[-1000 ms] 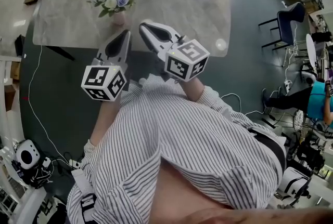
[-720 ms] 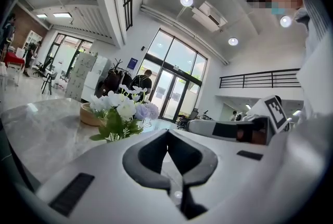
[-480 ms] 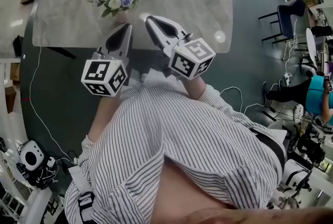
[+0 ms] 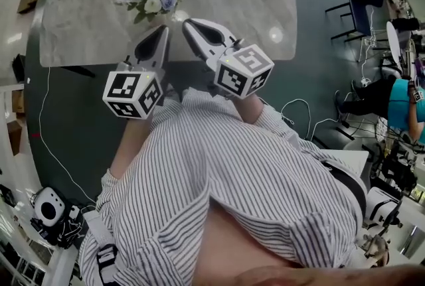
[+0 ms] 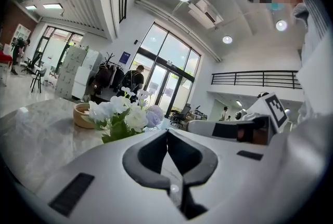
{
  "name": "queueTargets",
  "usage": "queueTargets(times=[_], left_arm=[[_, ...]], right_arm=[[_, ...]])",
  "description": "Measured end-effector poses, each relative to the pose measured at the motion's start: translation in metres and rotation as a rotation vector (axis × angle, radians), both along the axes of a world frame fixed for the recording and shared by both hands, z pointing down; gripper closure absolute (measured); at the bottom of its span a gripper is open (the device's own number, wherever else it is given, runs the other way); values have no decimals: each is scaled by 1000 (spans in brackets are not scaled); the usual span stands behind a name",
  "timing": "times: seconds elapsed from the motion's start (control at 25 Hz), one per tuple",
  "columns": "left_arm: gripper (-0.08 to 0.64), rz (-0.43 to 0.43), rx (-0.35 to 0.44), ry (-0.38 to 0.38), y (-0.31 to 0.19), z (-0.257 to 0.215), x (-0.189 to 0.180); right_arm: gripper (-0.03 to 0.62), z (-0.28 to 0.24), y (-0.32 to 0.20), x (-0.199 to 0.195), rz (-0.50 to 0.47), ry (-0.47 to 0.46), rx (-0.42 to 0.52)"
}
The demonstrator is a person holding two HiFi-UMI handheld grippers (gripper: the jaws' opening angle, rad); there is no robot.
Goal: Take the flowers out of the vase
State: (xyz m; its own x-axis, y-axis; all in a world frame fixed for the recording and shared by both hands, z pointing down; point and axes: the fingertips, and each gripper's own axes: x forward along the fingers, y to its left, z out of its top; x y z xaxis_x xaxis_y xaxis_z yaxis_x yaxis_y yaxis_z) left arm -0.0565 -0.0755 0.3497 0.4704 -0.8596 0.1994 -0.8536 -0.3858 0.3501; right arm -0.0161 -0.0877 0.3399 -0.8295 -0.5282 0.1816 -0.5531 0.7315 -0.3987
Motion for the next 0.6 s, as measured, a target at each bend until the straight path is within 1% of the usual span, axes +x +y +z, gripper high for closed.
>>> queueTargets(times=[0.16, 0.36, 0.6], left_arm=[[548, 3, -5, -7, -4, 2, -9], [549, 37, -7, -3, -8, 4, -16], [548, 69, -13, -2, -12, 11, -24]], right_arm=[[577, 2, -4, -3, 22, -8, -9], [577, 11, -5, -14, 7, -3, -38], [577, 14, -1, -28, -1, -7, -34]])
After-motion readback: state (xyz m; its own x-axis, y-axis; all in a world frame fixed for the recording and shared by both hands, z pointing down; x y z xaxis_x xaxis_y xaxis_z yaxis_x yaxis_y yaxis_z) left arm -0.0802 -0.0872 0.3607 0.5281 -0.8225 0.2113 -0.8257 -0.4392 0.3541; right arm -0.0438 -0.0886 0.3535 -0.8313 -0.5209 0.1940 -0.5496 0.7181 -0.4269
